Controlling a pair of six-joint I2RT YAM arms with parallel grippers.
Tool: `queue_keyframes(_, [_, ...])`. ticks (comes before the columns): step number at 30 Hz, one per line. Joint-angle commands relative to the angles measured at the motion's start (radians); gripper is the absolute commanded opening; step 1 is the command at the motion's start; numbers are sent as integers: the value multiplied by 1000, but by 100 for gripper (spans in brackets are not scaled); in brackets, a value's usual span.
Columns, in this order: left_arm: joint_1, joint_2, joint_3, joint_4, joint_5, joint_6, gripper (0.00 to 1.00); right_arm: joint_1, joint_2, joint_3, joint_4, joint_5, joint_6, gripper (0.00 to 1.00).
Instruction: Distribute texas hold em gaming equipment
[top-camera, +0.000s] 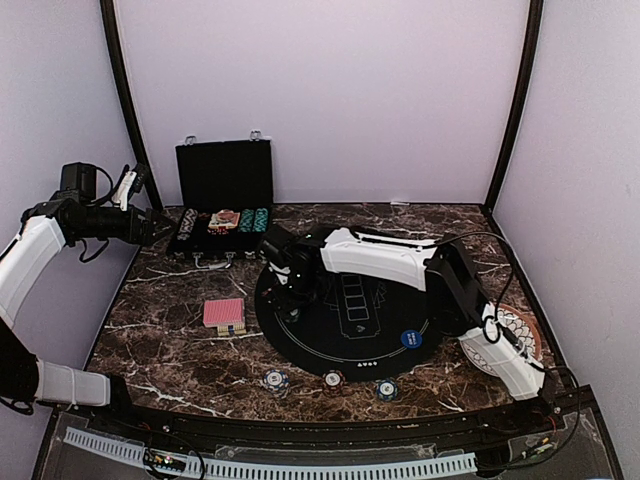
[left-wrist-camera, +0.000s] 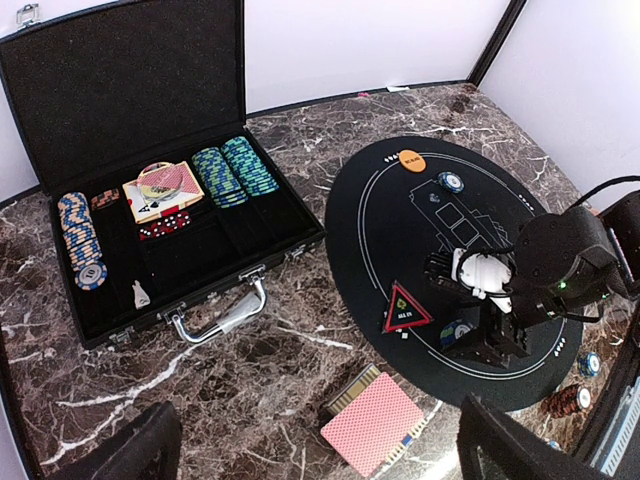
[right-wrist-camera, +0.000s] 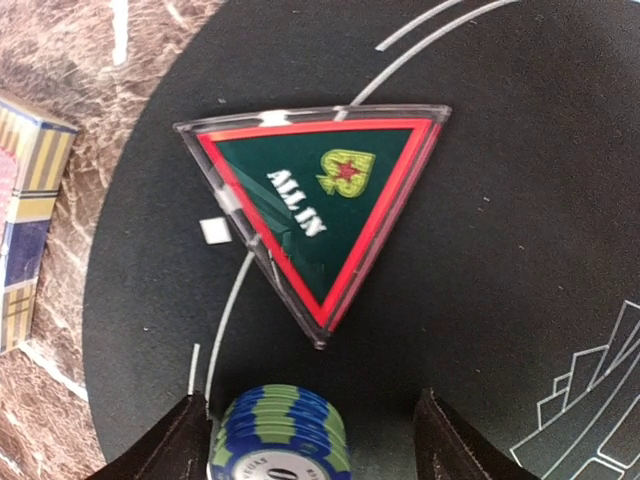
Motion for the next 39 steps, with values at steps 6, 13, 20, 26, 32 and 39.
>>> queue_keyframes(6, [6, -19, 26, -17, 14, 8, 99, 3, -405, -332, 49, 56, 11, 81])
queue_keyframes(13, [6, -12, 29, -13, 19, 9, 99, 17, -743, -779, 53, 67, 105, 84])
queue_keyframes(20, [6, -11, 31, -16, 19, 13, 99, 37, -970, -1089, 75, -24, 226, 88])
queue_keyframes(26, [6, -11, 32, -17, 20, 13, 99, 96, -1033, -1239, 107, -69, 312, 89])
queue_keyframes(32, [6, -5, 39, -18, 23, 11, 99, 143, -974, -1268, 157, -80, 323, 90])
queue_keyframes(39, [6, -8, 46, -25, 17, 17, 99, 167, -887, -1273, 196, -80, 308, 83])
